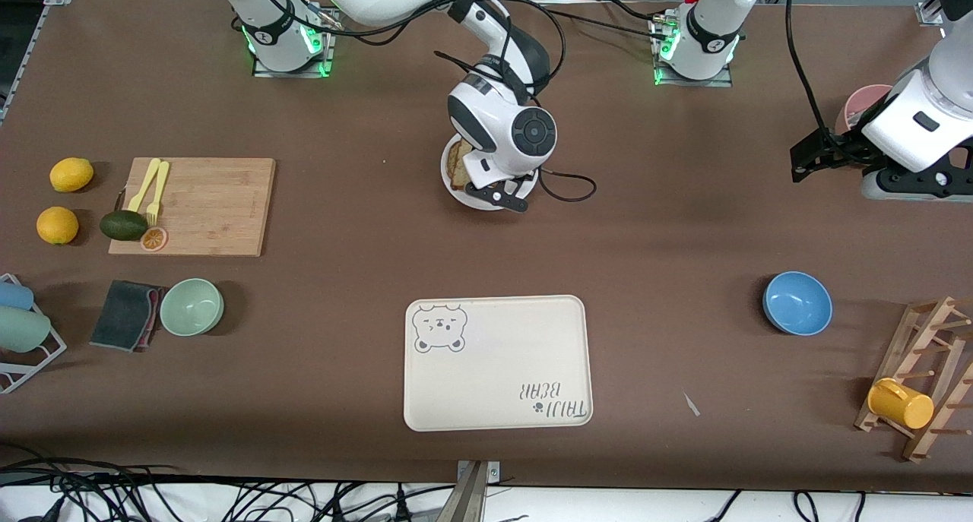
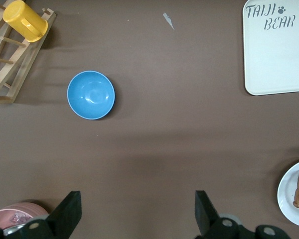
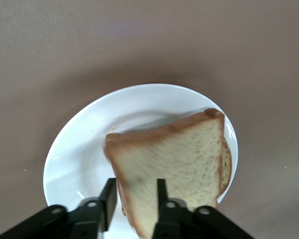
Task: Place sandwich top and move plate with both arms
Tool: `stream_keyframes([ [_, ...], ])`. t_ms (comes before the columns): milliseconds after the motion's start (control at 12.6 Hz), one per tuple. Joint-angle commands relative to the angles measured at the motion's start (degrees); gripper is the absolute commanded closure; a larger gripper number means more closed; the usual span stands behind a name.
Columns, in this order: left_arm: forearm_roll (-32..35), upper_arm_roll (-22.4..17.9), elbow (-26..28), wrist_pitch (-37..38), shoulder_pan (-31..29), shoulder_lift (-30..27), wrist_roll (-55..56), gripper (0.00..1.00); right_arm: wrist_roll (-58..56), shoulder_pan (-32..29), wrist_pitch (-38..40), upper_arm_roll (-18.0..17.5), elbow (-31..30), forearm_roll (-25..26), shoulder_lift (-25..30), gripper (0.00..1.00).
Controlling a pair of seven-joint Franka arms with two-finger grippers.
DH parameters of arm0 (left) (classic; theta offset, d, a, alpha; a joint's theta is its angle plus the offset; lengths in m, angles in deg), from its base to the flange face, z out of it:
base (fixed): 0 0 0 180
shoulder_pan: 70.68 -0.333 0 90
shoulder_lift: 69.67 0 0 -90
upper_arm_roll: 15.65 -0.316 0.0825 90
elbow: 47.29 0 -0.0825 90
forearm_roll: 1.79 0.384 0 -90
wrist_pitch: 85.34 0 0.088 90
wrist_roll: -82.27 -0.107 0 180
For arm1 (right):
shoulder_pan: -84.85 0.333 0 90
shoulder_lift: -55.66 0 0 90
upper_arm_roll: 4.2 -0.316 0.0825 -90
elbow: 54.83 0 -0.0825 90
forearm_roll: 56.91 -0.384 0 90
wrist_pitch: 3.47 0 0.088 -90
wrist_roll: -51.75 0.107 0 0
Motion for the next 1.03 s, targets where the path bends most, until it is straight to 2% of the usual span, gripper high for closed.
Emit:
stream_keyframes([
  [0, 1.91, 0.37, -1.24, 0.63, -0.06, -0.04, 0.84, 0.00, -0.14, -1.08, 0.10, 0.38, 0.70, -0.70, 0.79, 0.25],
  [159, 1.74, 0.19, -1.24, 0.63, -0.41, -0.04, 0.93, 0.00, -0.24, -2.31, 0.36, 0.55, 0.70, -1.05, 1.67, 0.24],
  [318, 1.83, 0.19, -0.89, 0.72, -0.85, 0.05, 1.01, 0.00, -0.67, -4.76, 0.89, 0.46, 0.44, -1.13, 5.17, 0.18],
  [794, 1.91, 0.72, -1.24, 0.63, -2.61, 1.01, 0.93, 0.00, -7.43, -17.24, 4.84, 0.73, -0.18, -1.14, 14.67, 0.03],
  [953, 1.65, 0.81, -1.24, 0.28, -2.17, 1.36, 1.01, 0.00, -14.34, -17.79, 5.55, 5.10, -1.84, -1.05, 17.92, 0.01],
])
